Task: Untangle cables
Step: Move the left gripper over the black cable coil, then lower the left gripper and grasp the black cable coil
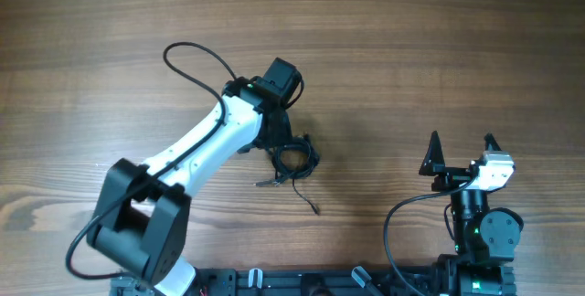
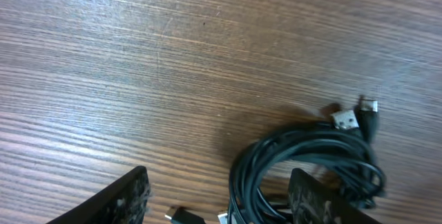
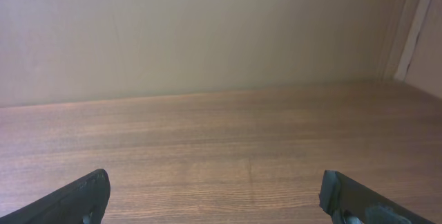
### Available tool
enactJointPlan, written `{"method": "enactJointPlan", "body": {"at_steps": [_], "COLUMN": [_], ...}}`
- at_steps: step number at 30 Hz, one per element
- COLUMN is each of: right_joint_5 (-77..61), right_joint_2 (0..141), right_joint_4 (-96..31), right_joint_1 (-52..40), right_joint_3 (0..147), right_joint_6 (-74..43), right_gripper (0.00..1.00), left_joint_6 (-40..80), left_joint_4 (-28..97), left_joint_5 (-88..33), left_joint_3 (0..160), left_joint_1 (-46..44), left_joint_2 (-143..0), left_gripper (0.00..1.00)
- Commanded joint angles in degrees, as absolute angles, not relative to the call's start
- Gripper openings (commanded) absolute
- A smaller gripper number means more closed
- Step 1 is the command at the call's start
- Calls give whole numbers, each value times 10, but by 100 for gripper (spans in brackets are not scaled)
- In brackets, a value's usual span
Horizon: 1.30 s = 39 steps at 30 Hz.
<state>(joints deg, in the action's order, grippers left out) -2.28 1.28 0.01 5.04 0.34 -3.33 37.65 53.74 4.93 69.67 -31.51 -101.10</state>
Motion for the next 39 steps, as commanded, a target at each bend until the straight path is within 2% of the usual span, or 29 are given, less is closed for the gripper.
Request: {"method": "enactJointPlan", "body": {"at_steps": [1, 6, 14, 17, 22, 27, 30, 39], "right_joint_5": [-15, -15, -15, -15, -15, -15, -15, -15], "right_joint_2": [10, 10, 10, 10, 10, 10, 10, 10], "right_joint_4": [2, 2, 2, 2, 2, 2, 2, 2], "right_joint_1": [52, 52, 52, 52, 52, 52, 52, 52], "right_joint_3": [3, 3, 3, 3, 3, 3, 3, 3], "right_joint_6": [-30, -30, -30, -30, -30, -30, -30, -30], "right_gripper": [100, 100, 99, 100, 100, 100, 100, 100], "left_joint_6": [371, 304, 322, 359, 431, 444, 457, 459], "left_joint_4": [536, 534, 489, 473, 444, 406, 385, 412], "left_joint_5": [24, -6, -6, -8, -8, -7, -6, -5], "left_joint_3": [701, 687, 635, 610, 588, 569, 552, 552], "left_joint_1": [-320, -329, -331, -332, -332, -332, -332, -325], "left_joint_2": [-1021, -1021, -1021, -1021, -1021, -1021, -1021, -959], "left_gripper": [65, 66, 65, 57, 27, 18, 4, 4]}}
